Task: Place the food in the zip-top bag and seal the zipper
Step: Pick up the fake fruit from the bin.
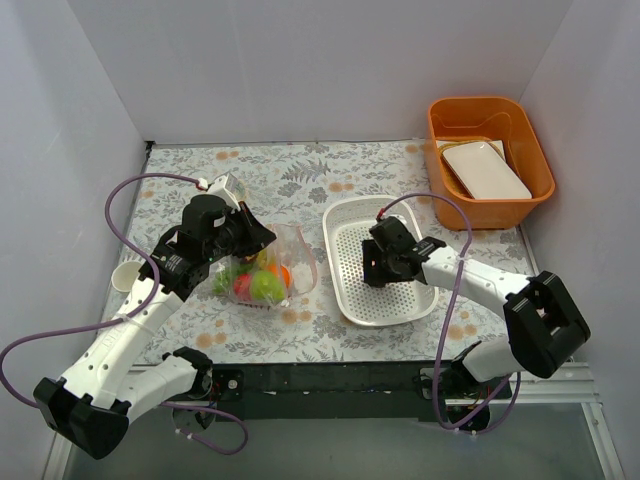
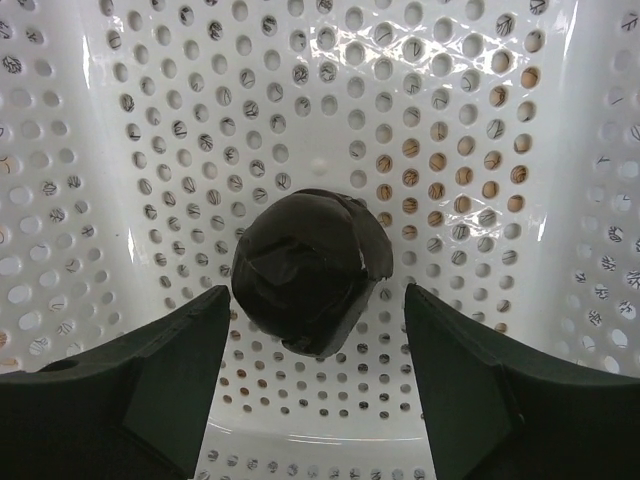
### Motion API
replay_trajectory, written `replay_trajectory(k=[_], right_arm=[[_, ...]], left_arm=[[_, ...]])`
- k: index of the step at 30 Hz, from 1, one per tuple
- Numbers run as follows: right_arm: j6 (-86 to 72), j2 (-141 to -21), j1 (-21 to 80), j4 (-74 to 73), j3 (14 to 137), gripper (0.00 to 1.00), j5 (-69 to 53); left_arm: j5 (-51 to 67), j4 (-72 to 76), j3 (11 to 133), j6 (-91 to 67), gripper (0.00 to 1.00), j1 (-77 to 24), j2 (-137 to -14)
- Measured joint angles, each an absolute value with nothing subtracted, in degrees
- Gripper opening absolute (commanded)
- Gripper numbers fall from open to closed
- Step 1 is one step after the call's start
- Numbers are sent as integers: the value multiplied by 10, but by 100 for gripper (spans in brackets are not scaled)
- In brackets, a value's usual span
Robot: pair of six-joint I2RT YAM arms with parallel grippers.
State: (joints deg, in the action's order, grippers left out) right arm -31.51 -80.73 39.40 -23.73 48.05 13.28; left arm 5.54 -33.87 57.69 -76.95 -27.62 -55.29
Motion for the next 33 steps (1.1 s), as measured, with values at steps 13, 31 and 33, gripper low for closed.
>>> replay_trajectory(k=[13,31,33], right_arm=[[-314,-829,394,-220,481,54,127],[-311,-748,394,-183,451,43,79],[-311,-719,394,-180,451,43,75]], left_arm=[[54,-343,577,-767,0,-276,-553],[55,-336,577,-767,0,-276,-566],[56,-331,577,-767,0,-276,-572]])
